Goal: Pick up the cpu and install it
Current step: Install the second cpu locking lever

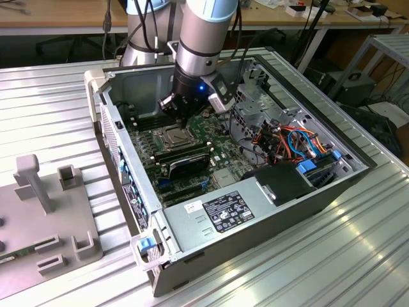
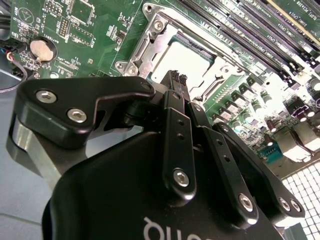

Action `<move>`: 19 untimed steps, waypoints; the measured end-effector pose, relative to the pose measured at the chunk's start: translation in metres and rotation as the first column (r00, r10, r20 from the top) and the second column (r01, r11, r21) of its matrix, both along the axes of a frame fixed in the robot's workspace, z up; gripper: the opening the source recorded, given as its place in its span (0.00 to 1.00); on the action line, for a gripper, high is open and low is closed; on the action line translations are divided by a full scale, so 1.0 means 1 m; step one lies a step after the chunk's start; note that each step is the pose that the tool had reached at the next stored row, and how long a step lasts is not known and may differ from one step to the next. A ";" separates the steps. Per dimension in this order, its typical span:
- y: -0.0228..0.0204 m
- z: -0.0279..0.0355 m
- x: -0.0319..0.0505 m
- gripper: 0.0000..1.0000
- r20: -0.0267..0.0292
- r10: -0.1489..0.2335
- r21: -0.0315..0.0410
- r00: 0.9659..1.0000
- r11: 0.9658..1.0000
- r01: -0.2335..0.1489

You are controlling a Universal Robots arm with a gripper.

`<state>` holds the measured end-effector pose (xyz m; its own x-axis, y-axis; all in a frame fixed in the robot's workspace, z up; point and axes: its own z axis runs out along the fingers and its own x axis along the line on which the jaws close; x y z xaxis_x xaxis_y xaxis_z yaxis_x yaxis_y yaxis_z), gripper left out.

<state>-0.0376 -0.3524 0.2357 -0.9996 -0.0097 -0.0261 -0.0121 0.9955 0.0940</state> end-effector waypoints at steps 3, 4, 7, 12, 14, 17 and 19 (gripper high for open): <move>0.0000 0.0038 0.0000 0.11 0.000 0.000 0.000 1.000 1.000 0.000; 0.0000 0.0051 0.0000 0.11 0.000 0.000 0.000 1.000 1.000 0.000; 0.0000 0.0105 0.0000 0.11 0.000 0.000 0.000 1.000 1.000 0.000; 0.0000 0.0134 0.0000 0.11 0.000 0.000 -0.001 1.000 1.000 0.000; 0.0000 0.0134 0.0000 0.11 0.000 0.000 -0.002 1.000 1.000 0.000; 0.0000 0.0134 0.0000 0.11 0.000 0.000 -0.005 1.000 1.000 0.000; 0.0000 0.0134 0.0000 0.11 0.000 0.000 -0.006 1.000 1.000 0.000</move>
<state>-0.0376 -0.3524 0.2491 -0.9996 -0.0099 -0.0260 -0.0122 0.9961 0.0877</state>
